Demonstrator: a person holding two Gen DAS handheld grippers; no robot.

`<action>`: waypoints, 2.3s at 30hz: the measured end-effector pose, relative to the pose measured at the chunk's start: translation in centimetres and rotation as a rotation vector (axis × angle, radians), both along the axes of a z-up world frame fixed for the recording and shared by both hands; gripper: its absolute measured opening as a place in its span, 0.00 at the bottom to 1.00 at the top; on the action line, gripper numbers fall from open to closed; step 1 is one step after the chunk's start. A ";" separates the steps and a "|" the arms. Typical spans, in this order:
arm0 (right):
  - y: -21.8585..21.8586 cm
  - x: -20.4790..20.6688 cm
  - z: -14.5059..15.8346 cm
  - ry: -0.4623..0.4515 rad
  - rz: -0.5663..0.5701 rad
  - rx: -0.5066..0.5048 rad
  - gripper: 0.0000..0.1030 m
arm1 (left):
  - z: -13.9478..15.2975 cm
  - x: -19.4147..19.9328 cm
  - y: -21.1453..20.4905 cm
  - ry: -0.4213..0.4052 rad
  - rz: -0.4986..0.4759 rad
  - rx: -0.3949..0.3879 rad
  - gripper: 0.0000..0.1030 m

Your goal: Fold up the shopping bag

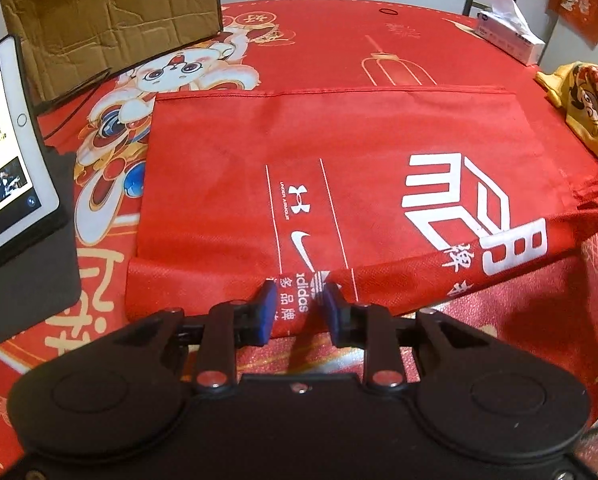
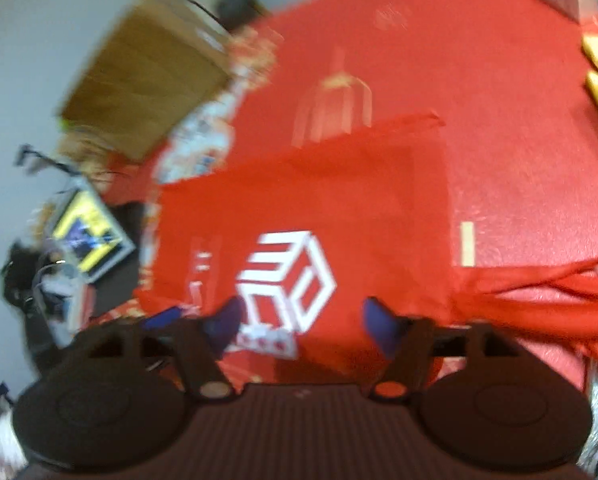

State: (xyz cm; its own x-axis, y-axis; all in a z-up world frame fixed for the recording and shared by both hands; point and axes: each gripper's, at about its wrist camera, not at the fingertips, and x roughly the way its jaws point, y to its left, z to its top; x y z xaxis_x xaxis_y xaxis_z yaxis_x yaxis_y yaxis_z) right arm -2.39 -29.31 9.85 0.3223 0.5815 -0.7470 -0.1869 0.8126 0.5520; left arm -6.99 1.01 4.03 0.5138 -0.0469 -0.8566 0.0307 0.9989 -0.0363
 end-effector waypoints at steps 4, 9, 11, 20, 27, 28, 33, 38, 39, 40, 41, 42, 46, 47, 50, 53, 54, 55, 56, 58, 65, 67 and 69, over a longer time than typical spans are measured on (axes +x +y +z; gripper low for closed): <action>0.8 -2.0 -0.7 -0.052 -0.085 -0.044 0.89 | -0.3 0.3 -1.4 0.018 -0.050 -0.008 0.74; 3.7 -3.8 -2.0 -0.115 -0.088 -0.142 0.89 | -0.6 0.2 -2.0 0.012 -0.040 -0.012 0.80; 5.0 -4.1 -2.1 -0.130 -0.061 -0.158 0.89 | -0.6 0.2 -1.8 0.013 -0.041 -0.023 0.80; 6.5 -2.7 -3.7 -0.167 -0.055 -0.257 0.88 | -0.5 0.4 -1.6 0.014 -0.019 -0.044 0.80; 7.8 -2.0 -5.3 -0.177 -0.079 -0.333 0.88 | -0.5 0.6 -1.4 0.016 0.002 -0.060 0.81; 8.0 -2.0 -5.5 -0.178 -0.081 -0.344 0.88 | -0.5 0.6 -1.4 0.015 0.003 -0.059 0.82; 9.1 -2.3 -6.4 -0.228 -0.075 -0.424 0.89 | -0.6 0.6 -1.5 0.007 0.002 -0.053 0.83; 10.0 -3.3 -7.3 -0.291 -0.091 -0.476 0.96 | -0.7 0.5 -1.7 0.000 -0.007 -0.044 0.84; 10.2 -3.5 -7.4 -0.303 -0.099 -0.482 0.97 | -0.7 0.5 -1.7 -0.002 -0.006 -0.044 0.85; 10.3 -3.8 -7.5 -0.315 -0.106 -0.488 0.99 | -0.7 0.4 -1.7 -0.003 -0.004 -0.044 0.85; 10.5 -4.0 -7.7 -0.327 -0.114 -0.494 0.99 | -0.6 0.4 -1.7 -0.007 -0.001 -0.044 0.85; 10.6 -4.2 -7.8 -0.339 -0.121 -0.500 0.99 | -0.5 0.4 -1.6 -0.012 0.004 -0.043 0.85; 10.8 -4.9 -8.0 -0.374 -0.137 -0.513 0.99 | -0.2 0.1 -1.0 -0.030 0.030 -0.011 0.99; 10.8 -5.0 -8.0 -0.377 -0.138 -0.514 0.99 | -0.2 0.1 -0.8 -0.028 0.047 0.012 1.00; 10.9 -5.1 -8.0 -0.385 -0.149 -0.518 0.99 | -0.4 0.0 -0.4 -0.022 0.063 0.034 1.00; 10.9 -5.1 -8.0 -0.387 -0.156 -0.520 0.99 | -0.3 -0.2 -0.3 -0.030 0.056 0.038 1.00; 11.0 -5.1 -8.0 -0.387 -0.158 -0.521 0.99 | -0.2 -0.3 -0.3 -0.036 0.050 0.039 1.00; 11.0 -5.1 -8.0 -0.388 -0.158 -0.521 0.99 | -0.1 -0.4 -0.3 -0.042 0.046 0.036 1.00; 11.0 -5.1 -8.0 -0.390 -0.158 -0.521 0.99 | -0.2 -0.5 -0.2 -0.044 0.044 0.030 1.00; 11.0 -5.1 -8.1 -0.392 -0.159 -0.520 0.99 | -0.5 -0.5 0.0 -0.041 0.048 0.047 1.00; 11.1 -5.4 -8.2 -0.407 -0.170 -0.521 0.99 | -1.2 -0.3 -0.1 -0.054 0.045 0.089 1.00; 11.1 -5.3 -8.1 -0.400 -0.169 -0.522 0.99 | -1.1 -0.3 0.0 -0.056 0.061 0.079 1.00; 11.1 -5.2 -8.1 -0.392 -0.168 -0.521 0.99 | -0.8 -0.1 0.2 -0.052 0.089 0.056 1.00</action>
State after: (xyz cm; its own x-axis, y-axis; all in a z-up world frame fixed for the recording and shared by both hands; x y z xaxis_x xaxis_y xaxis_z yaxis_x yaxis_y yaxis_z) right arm -7.59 -18.19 1.79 0.6815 0.0954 -0.7256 -0.1417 0.9899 -0.0030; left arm -7.14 1.25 3.22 0.5575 0.0483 -0.8288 -0.0577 0.9981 0.0193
